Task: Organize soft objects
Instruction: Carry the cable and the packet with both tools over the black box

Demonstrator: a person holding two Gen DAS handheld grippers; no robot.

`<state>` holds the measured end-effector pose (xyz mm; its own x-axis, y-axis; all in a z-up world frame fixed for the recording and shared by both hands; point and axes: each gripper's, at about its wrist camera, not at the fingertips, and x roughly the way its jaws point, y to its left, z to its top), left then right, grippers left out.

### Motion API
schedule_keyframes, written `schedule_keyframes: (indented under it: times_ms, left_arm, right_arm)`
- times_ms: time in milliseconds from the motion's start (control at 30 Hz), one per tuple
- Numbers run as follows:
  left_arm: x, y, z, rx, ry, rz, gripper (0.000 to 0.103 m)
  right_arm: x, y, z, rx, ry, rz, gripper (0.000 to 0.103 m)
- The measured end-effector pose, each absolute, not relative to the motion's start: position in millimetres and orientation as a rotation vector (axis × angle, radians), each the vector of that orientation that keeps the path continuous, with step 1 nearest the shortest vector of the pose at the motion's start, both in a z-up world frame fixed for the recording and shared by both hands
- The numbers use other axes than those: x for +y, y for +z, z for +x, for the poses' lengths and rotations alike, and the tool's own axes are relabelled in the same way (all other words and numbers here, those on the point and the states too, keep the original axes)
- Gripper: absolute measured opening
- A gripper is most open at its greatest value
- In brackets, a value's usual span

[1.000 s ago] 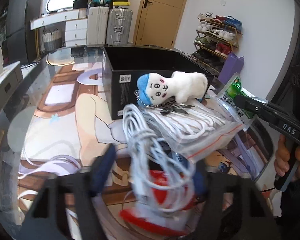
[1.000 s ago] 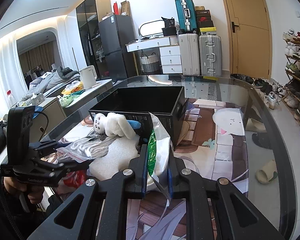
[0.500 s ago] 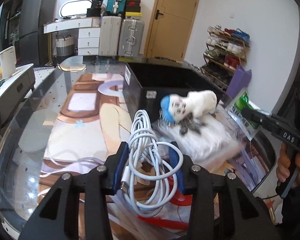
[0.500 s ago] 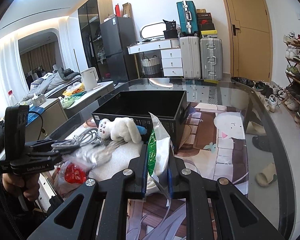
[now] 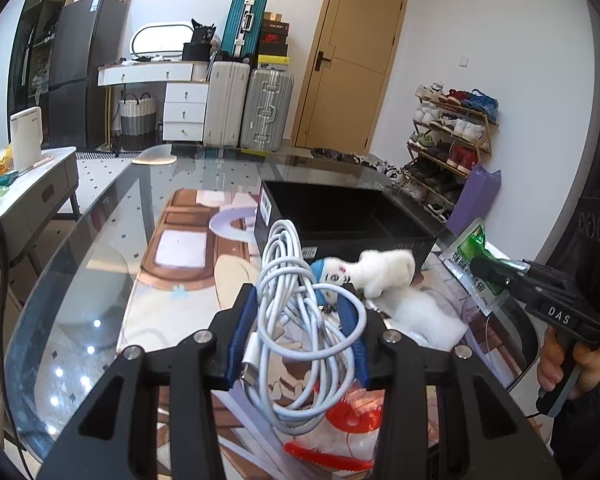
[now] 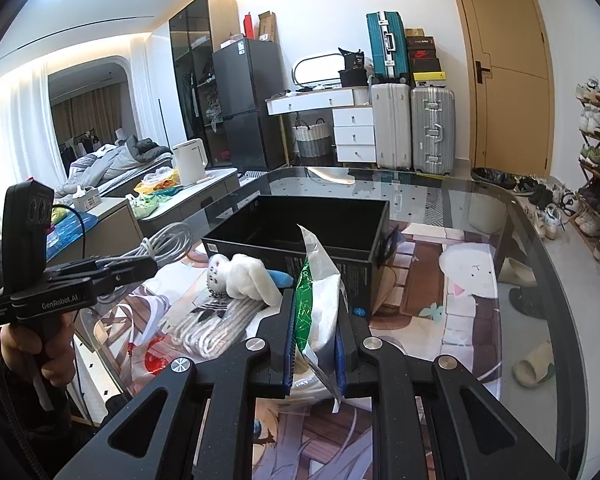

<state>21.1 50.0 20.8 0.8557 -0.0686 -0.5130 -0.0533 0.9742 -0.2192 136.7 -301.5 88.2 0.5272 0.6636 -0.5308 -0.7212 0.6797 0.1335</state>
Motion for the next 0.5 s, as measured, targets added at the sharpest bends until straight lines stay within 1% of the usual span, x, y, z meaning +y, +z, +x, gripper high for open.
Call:
schedule_keyframes:
  times_ms: [500]
  left_arm:
    - [42.0,44.9,44.1,0.491,-0.014,-0.161,0.041]
  right_arm:
    - [-289.7,109.4,146.2,0.548,0.864,-0.106,0.015]
